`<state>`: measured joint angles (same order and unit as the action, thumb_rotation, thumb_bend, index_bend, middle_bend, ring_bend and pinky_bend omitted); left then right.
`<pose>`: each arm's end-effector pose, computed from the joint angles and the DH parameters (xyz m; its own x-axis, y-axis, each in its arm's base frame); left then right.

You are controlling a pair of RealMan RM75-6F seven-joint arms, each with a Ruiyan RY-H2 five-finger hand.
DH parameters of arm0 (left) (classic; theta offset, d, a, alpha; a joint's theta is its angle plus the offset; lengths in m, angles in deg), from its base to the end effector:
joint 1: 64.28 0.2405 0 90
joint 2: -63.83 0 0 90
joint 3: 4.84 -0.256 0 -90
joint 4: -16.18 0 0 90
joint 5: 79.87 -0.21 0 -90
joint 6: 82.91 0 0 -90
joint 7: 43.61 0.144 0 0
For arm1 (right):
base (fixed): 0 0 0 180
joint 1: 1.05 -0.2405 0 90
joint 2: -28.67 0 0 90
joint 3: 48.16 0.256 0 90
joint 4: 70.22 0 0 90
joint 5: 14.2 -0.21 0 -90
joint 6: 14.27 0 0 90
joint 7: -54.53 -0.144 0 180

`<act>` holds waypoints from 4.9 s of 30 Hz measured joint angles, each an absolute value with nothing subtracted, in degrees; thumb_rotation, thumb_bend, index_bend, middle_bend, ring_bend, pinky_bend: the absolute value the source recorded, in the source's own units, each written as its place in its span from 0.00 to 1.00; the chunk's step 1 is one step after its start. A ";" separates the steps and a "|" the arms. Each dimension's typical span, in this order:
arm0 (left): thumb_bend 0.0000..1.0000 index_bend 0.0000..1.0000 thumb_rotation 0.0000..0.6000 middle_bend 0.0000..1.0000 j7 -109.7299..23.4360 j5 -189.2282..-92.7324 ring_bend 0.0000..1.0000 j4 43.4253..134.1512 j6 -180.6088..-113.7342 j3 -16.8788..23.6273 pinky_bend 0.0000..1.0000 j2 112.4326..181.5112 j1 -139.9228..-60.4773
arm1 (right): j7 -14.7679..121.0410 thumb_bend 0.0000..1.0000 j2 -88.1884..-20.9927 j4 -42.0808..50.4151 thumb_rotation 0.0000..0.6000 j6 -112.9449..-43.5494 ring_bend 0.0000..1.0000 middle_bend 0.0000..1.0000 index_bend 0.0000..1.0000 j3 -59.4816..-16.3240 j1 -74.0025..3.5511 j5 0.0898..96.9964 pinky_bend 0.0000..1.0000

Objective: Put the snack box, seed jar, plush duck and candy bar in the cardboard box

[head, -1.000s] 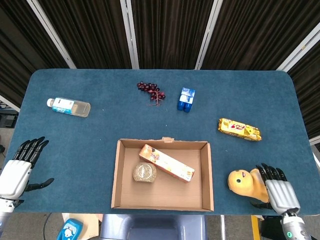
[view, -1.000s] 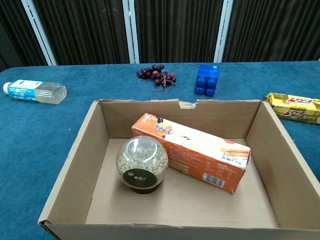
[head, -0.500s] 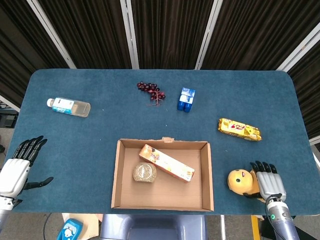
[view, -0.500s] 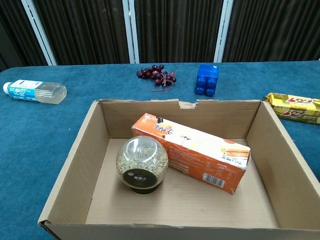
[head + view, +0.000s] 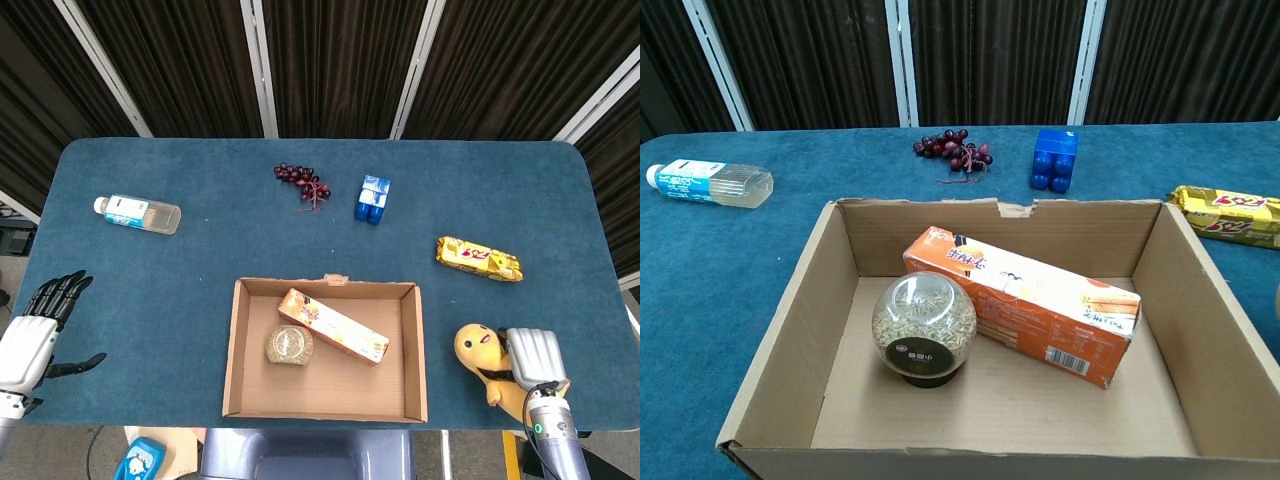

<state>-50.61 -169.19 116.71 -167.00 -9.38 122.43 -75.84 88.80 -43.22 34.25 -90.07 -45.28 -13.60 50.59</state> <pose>-0.2744 0.1840 0.1553 0.2615 0.1256 0.9570 0.9589 -0.1471 -0.2427 -0.2784 -0.2042 0.0854 0.5502 -0.2652 0.7918 -0.8083 0.0692 0.5848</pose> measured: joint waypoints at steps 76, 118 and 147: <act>0.06 0.00 1.00 0.00 -55.43 -166.52 0.00 113.59 -163.29 -4.52 0.00 123.20 -75.17 | 105.08 0.01 -40.58 40.46 1.00 -83.76 0.00 0.00 0.06 -20.09 -32.77 24.63 0.05; 0.06 0.00 1.00 0.00 -55.22 -163.36 0.00 113.02 -159.91 -2.97 0.00 123.75 -75.89 | 89.80 0.09 -58.62 -14.65 1.00 -54.70 0.21 0.28 0.39 -32.63 -42.20 12.97 0.19; 0.06 0.00 1.00 0.00 -56.45 -165.32 0.00 112.90 -161.15 -3.16 0.00 123.61 -75.18 | 70.52 0.15 -48.06 8.49 1.00 -69.68 0.65 0.68 0.74 -29.09 -38.91 37.10 0.67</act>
<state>-56.45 -165.32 112.90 -161.15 -3.16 123.61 -75.18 70.52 -48.06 8.49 -69.68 -29.09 -38.91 37.10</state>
